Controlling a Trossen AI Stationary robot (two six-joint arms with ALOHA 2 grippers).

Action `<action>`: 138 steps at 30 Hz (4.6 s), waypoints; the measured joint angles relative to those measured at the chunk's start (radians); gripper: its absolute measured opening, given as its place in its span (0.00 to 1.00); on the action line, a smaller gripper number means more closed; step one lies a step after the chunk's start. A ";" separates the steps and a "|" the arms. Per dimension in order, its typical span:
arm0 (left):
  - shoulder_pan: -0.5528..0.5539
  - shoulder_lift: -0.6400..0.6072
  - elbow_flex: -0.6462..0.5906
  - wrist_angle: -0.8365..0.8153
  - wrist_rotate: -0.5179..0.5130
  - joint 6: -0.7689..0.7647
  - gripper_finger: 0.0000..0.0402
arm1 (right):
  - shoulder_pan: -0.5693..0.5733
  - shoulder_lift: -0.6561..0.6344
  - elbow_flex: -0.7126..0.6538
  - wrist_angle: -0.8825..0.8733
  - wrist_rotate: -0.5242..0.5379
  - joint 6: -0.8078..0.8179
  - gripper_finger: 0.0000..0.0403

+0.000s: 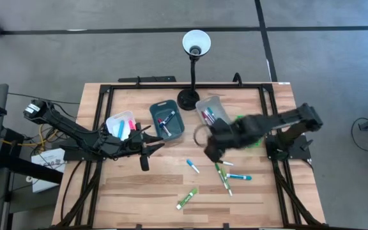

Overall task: Pick & Place Markers
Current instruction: Put the light green small marker pen into the gray bin

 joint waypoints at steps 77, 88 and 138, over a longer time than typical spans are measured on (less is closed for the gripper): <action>0.153 0.269 0.000 0.259 0.296 -0.167 0.26 | 0.264 0.023 -0.883 0.853 -0.089 0.371 0.30; 0.165 0.251 0.001 0.267 0.288 -0.158 0.26 | 0.265 0.089 -0.877 0.837 -0.068 0.332 0.19; 0.161 0.248 0.001 0.253 0.286 -0.166 0.26 | -0.619 0.008 -0.880 1.188 0.041 -0.513 0.10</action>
